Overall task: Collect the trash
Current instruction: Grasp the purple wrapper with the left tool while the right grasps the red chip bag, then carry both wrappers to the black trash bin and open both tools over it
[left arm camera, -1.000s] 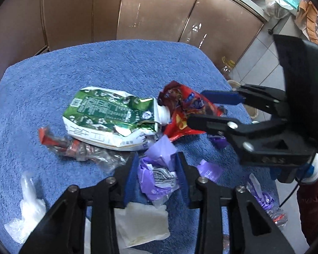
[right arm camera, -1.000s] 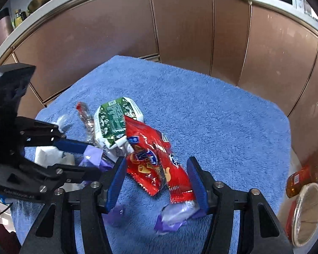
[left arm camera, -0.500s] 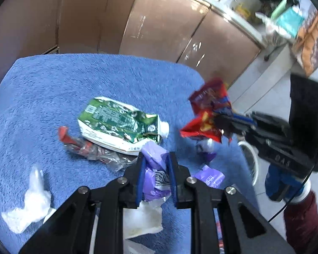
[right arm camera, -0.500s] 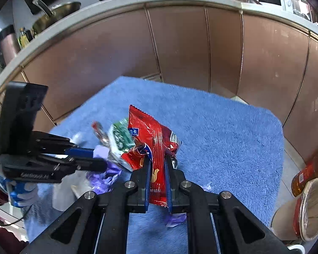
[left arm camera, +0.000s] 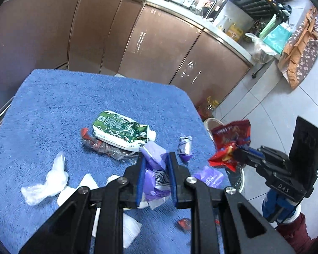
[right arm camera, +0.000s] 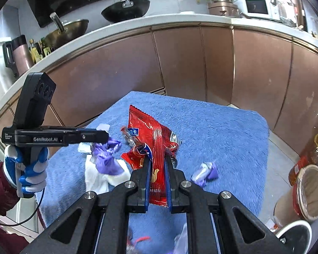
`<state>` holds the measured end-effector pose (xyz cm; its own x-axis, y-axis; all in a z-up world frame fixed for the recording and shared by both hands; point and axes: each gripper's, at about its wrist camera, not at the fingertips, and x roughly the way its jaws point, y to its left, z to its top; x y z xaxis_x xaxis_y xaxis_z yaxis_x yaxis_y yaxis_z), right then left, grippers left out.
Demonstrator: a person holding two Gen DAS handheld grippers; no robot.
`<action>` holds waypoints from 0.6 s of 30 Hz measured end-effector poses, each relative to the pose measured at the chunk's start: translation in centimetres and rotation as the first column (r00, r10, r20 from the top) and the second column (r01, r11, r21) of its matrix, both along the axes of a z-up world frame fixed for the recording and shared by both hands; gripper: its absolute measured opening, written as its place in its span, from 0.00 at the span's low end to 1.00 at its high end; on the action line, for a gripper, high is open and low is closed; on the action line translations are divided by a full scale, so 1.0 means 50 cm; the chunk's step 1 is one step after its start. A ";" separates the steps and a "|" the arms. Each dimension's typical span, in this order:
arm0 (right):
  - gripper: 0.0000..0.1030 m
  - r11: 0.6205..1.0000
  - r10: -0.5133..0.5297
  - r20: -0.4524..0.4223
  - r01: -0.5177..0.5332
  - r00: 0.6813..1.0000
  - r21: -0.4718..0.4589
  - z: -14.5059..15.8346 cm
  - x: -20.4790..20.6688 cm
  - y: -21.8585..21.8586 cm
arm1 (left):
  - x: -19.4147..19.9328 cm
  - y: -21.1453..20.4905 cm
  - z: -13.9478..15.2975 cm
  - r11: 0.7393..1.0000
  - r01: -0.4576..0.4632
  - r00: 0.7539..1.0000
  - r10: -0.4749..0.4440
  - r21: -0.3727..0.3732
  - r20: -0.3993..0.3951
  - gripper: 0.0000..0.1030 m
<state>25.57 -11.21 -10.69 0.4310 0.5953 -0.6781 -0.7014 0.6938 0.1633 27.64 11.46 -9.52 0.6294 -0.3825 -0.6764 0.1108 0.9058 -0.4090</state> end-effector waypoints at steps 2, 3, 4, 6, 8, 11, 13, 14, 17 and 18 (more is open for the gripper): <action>0.11 0.999 -0.028 0.013 0.028 1.000 0.015 0.015 -0.026 -0.026 | -0.013 -0.008 0.018 1.000 0.002 1.000 -0.002 0.003 0.014 0.18; 0.11 0.999 -0.039 0.018 0.039 0.999 0.019 0.018 -0.031 -0.035 | -0.020 -0.013 0.028 1.000 0.005 1.000 -0.005 0.005 0.023 0.18; 0.11 0.998 -0.055 0.025 0.054 0.998 0.020 0.023 -0.041 -0.047 | -0.026 -0.019 0.035 1.000 0.008 1.000 -0.008 0.005 0.029 0.18; 0.11 0.995 -0.094 0.036 0.093 0.995 0.030 0.035 -0.063 -0.077 | -0.037 -0.031 0.049 1.000 0.018 0.999 -0.018 0.003 0.044 0.18; 0.11 0.990 -0.135 0.042 0.134 0.990 0.042 0.045 -0.081 -0.107 | -0.046 -0.052 0.064 0.999 0.034 0.998 -0.034 -0.001 0.059 0.18; 0.11 0.977 -0.209 0.056 0.206 0.976 0.054 0.059 -0.111 -0.155 | -0.055 -0.083 0.078 0.998 0.058 0.996 -0.058 -0.002 0.071 0.18; 0.11 0.964 -0.262 0.068 0.258 0.963 0.057 0.063 -0.131 -0.190 | -0.058 -0.108 0.086 0.997 0.079 0.994 -0.079 -0.007 0.077 0.18; 0.11 0.954 -0.296 0.074 0.293 0.952 0.058 0.065 -0.140 -0.212 | -0.060 -0.119 0.089 0.996 0.088 0.993 -0.087 -0.009 0.080 0.18; 0.11 0.922 -0.386 0.100 0.382 0.917 0.057 0.067 -0.166 -0.267 | -0.057 -0.164 0.097 0.992 0.128 0.988 -0.126 -0.017 0.086 0.18; 0.11 0.911 -0.413 0.104 0.409 0.905 0.061 0.068 -0.174 -0.284 | -0.056 -0.181 0.099 0.990 0.143 0.986 -0.141 -0.017 0.088 0.18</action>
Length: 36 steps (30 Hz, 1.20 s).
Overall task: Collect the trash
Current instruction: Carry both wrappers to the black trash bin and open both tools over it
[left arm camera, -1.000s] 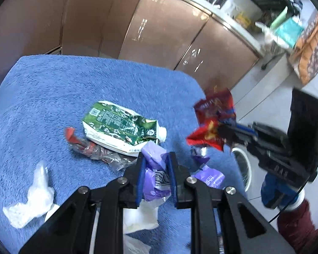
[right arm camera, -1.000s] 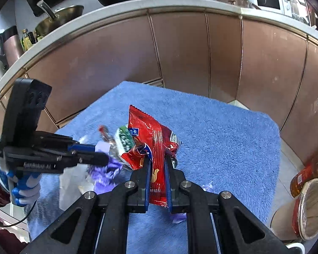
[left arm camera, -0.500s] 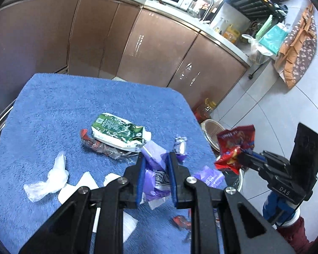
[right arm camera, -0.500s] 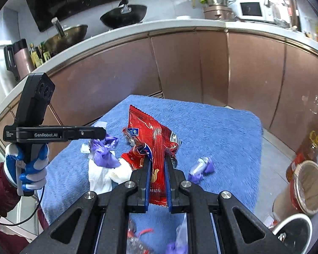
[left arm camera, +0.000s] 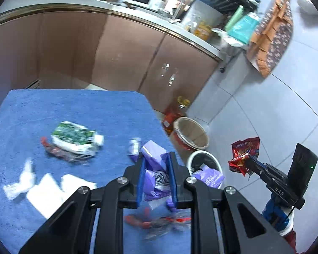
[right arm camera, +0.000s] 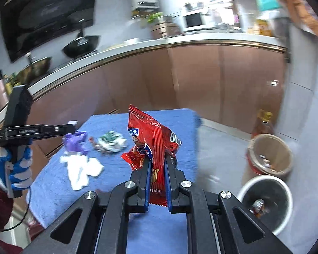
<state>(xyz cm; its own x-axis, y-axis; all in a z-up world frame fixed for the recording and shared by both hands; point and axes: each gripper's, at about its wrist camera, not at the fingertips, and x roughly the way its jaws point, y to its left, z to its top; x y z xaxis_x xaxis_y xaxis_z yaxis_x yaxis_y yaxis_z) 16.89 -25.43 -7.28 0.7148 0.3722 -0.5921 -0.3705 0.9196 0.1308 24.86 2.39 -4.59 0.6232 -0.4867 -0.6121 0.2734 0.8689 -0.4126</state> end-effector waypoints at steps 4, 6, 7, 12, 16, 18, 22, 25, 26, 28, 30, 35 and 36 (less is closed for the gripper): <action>0.11 0.992 -0.128 0.019 0.128 0.992 -0.006 0.002 -0.020 -0.073 | 0.012 -0.084 0.008 0.997 0.073 0.997 -0.073 -0.002 0.006 0.18; 0.11 0.982 -0.190 0.024 0.190 0.981 -0.013 0.000 -0.026 -0.106 | 0.024 -0.133 0.009 0.994 0.111 0.994 -0.111 -0.005 0.006 0.18; 0.11 0.977 -0.212 0.028 0.213 0.977 -0.020 -0.001 -0.027 -0.120 | 0.030 -0.157 0.009 0.992 0.129 0.992 -0.129 -0.006 0.005 0.18; 0.11 0.944 -0.324 0.046 0.326 0.945 -0.052 -0.017 -0.020 -0.183 | 0.076 -0.308 0.010 0.975 0.221 0.975 -0.221 0.007 -0.012 0.18; 0.11 0.914 -0.396 0.041 0.398 0.917 -0.082 -0.048 0.000 -0.229 | 0.114 -0.417 -0.008 0.963 0.267 0.963 -0.266 0.037 -0.037 0.18; 0.11 0.900 -0.423 0.036 0.424 0.905 -0.099 -0.067 0.011 -0.249 | 0.133 -0.467 -0.027 0.956 0.288 0.956 -0.285 0.049 -0.061 0.18; 0.11 0.874 -0.474 0.006 0.472 0.880 -0.115 -0.111 0.037 -0.295 | 0.174 -0.565 -0.079 0.947 0.307 0.948 -0.296 0.096 -0.118 0.18; 0.11 0.852 -0.512 -0.020 0.505 0.859 -0.135 -0.143 0.066 -0.329 | 0.205 -0.631 -0.122 0.941 0.314 0.943 -0.293 0.128 -0.161 0.18; 0.11 0.846 -0.524 -0.032 0.515 0.851 -0.139 -0.154 0.075 -0.341 | 0.217 -0.658 -0.140 0.939 0.313 0.942 -0.286 0.146 -0.177 0.18; 0.11 0.833 -0.545 -0.046 0.533 0.837 -0.150 -0.173 0.089 -0.361 | 0.233 -0.691 -0.168 0.935 0.313 0.939 -0.278 0.168 -0.202 0.19; 0.11 0.822 -0.563 -0.069 0.549 0.824 -0.155 -0.191 0.113 -0.381 | 0.248 -0.727 -0.199 0.929 0.316 0.935 -0.271 0.191 -0.229 0.19; 0.12 0.797 -0.597 -0.101 0.572 0.796 -0.195 -0.232 0.157 -0.411 | 0.283 -0.806 -0.268 0.913 0.323 0.927 -0.253 0.248 -0.278 0.21; 0.13 0.791 -0.604 -0.108 0.578 0.790 -0.200 -0.238 0.163 -0.414 | 0.289 -0.818 -0.281 0.911 0.329 0.923 -0.254 0.250 -0.289 0.21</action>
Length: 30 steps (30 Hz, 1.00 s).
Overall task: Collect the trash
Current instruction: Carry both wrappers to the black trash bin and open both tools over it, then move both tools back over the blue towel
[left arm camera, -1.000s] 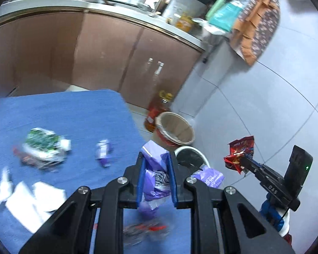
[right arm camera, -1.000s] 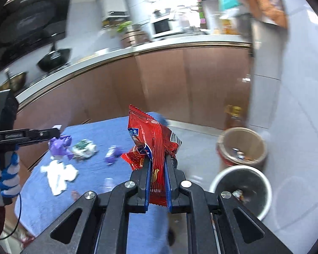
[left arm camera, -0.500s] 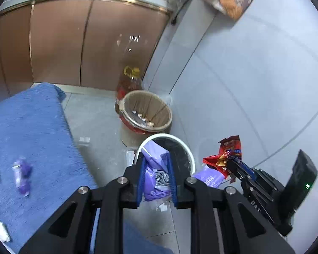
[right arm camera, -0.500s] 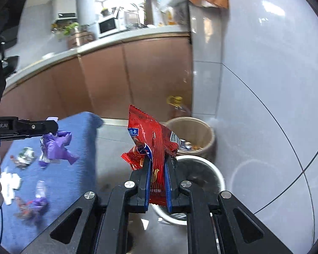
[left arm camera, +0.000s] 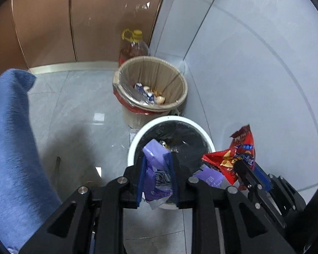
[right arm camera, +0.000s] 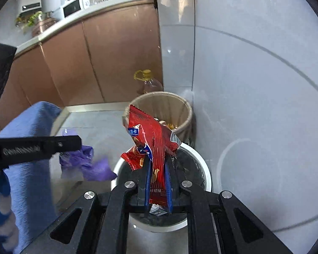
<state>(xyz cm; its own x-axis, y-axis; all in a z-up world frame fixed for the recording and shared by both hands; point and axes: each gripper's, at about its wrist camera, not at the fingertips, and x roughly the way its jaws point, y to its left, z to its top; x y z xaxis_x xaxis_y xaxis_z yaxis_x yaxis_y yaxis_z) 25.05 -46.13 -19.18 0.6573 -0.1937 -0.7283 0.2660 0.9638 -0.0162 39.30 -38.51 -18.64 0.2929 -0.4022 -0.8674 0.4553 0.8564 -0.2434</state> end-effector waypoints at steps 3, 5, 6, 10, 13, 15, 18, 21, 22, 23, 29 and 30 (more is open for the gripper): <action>0.13 1.000 -0.027 -0.024 0.027 0.999 -0.001 -0.018 0.019 -0.014 | 0.016 -0.028 -0.037 1.000 0.007 0.999 -0.007 -0.005 -0.043 0.23; 0.17 0.999 -0.052 -0.052 0.051 0.997 -0.009 -0.029 0.032 -0.023 | 0.026 -0.038 -0.056 1.000 -0.002 0.997 0.000 -0.020 -0.079 0.26; 0.18 0.998 -0.059 -0.060 0.059 0.996 -0.016 -0.033 0.035 -0.025 | 0.031 -0.040 -0.067 0.999 -0.009 0.994 0.005 -0.038 -0.106 0.28; 0.28 0.997 -0.080 -0.071 0.079 0.994 -0.025 -0.038 0.040 -0.033 | 0.044 -0.039 -0.084 0.997 -0.036 0.988 0.026 -0.067 -0.149 0.34; 0.31 0.996 -0.094 -0.061 0.093 0.994 -0.016 -0.033 0.030 -0.037 | 0.047 -0.031 -0.083 0.993 -0.048 0.986 0.031 -0.107 -0.163 0.38; 0.32 0.996 -0.094 -0.057 0.093 0.994 -0.017 -0.029 0.028 -0.034 | 0.043 -0.024 -0.074 0.991 -0.049 0.986 0.028 -0.125 -0.162 0.38; 0.34 0.995 -0.096 -0.036 0.095 0.995 -0.013 -0.014 0.018 -0.028 | 0.033 -0.010 -0.049 0.988 -0.055 0.989 0.034 -0.146 -0.145 0.38; 0.35 0.995 -0.101 -0.013 0.101 0.995 0.000 0.007 0.005 -0.016 | 0.017 0.020 -0.007 0.984 -0.069 0.994 0.054 -0.166 -0.092 0.38; 0.35 0.995 -0.100 -0.007 0.100 0.995 0.003 0.013 0.006 -0.012 | 0.013 0.027 0.005 0.982 -0.073 0.995 0.060 -0.172 -0.079 0.38; 0.35 0.995 -0.096 0.002 0.096 0.995 0.004 0.022 0.001 -0.003 | 0.006 0.040 0.021 0.980 -0.080 0.995 0.070 -0.180 -0.065 0.38; 0.39 0.998 -0.058 0.063 0.059 0.996 -0.013 0.088 -0.027 0.068 | -0.046 0.138 0.117 0.970 -0.120 0.991 0.131 -0.213 0.037 0.38; 0.39 0.998 -0.051 0.074 0.052 0.996 -0.017 0.098 -0.031 0.079 | -0.057 0.157 0.134 0.968 -0.128 0.988 0.142 -0.215 0.055 0.38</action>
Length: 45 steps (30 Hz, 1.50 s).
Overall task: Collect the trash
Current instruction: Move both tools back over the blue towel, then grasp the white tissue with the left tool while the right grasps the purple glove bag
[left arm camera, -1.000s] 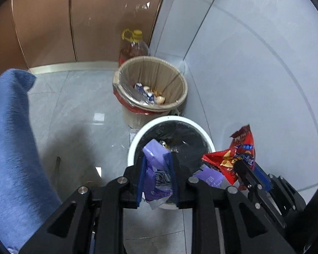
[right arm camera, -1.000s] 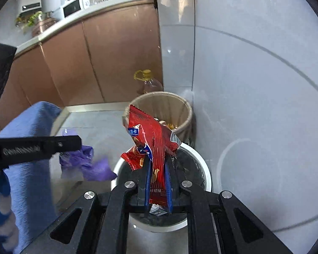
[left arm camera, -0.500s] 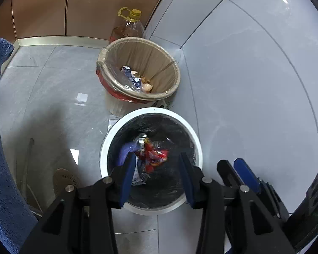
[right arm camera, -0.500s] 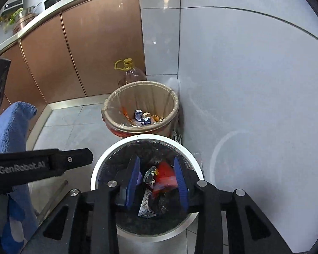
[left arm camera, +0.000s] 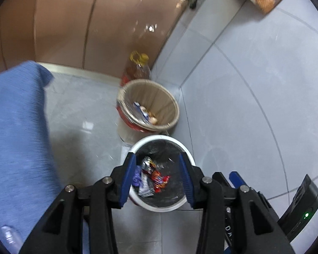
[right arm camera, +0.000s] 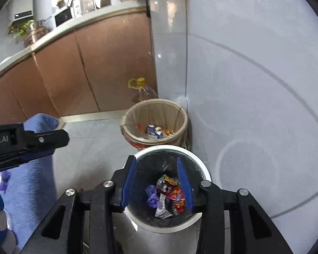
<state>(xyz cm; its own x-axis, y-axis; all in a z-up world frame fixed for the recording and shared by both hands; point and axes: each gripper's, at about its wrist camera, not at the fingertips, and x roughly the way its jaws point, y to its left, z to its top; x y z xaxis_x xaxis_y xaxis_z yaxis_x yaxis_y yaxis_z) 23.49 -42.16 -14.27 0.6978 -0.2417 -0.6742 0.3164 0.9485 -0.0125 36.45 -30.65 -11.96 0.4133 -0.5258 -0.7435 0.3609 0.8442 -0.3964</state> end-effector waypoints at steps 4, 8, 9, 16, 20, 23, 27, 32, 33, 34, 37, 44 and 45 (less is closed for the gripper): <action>0.41 0.999 0.033 0.046 -0.032 0.998 -0.016 0.054 -0.031 0.051 | -0.038 0.075 0.051 0.999 -0.041 0.998 0.042 -0.009 0.051 0.38; 0.45 0.996 0.083 0.092 -0.080 0.992 -0.032 0.114 -0.067 0.109 | -0.087 0.168 0.098 0.997 -0.079 0.992 0.080 -0.020 0.100 0.39; 0.45 0.995 0.097 0.101 -0.094 0.990 -0.036 0.124 -0.072 0.123 | -0.098 0.192 0.106 0.996 -0.088 0.990 0.090 -0.022 0.109 0.39; 0.47 0.980 0.196 0.161 -0.188 0.967 -0.060 0.190 -0.127 0.210 | -0.172 0.355 0.135 0.982 -0.189 0.968 0.188 -0.007 0.168 0.39; 0.47 0.969 0.249 0.187 -0.243 0.950 -0.052 0.218 -0.155 0.248 | -0.217 0.459 0.141 0.966 -0.259 0.948 0.256 -0.008 0.188 0.39; 0.47 0.955 0.295 0.193 -0.293 0.936 -0.039 0.228 -0.173 0.280 | -0.256 0.537 0.142 0.951 -0.308 0.931 0.305 -0.016 0.200 0.39; 0.47 0.939 0.341 0.201 -0.342 0.918 -0.031 0.237 -0.191 0.317 | -0.303 0.641 0.139 0.930 -0.369 0.907 0.361 -0.007 0.215 0.39; 0.47 0.917 0.394 0.210 -0.397 0.895 -0.028 0.236 -0.214 0.354 | -0.349 0.750 0.127 0.896 -0.445 0.873 0.434 -0.004 0.220 0.39; 0.47 0.912 0.405 0.210 -0.409 0.890 -0.025 0.234 -0.217 0.362 | -0.357 0.768 0.123 0.890 -0.457 0.867 0.447 -0.005 0.219 0.39; 0.47 0.908 0.413 0.208 -0.418 0.886 -0.023 0.232 -0.221 0.368 | -0.364 0.784 0.120 0.885 -0.465 0.863 0.456 -0.008 0.218 0.39; 0.48 0.895 0.440 0.193 -0.445 0.877 -0.015 0.219 -0.229 0.387 | -0.386 0.827 0.102 0.871 -0.492 0.850 0.483 -0.009 0.210 0.45; 0.53 0.830 0.547 0.062 -0.550 0.835 0.094 0.125 -0.195 0.432 | -0.401 0.894 0.028 0.842 -0.539 0.834 0.534 -0.002 0.141 0.51; 0.53 0.820 0.559 0.045 -0.560 0.828 0.118 0.109 -0.186 0.436 | -0.401 0.903 0.011 0.838 -0.546 0.832 0.541 0.003 0.124 0.51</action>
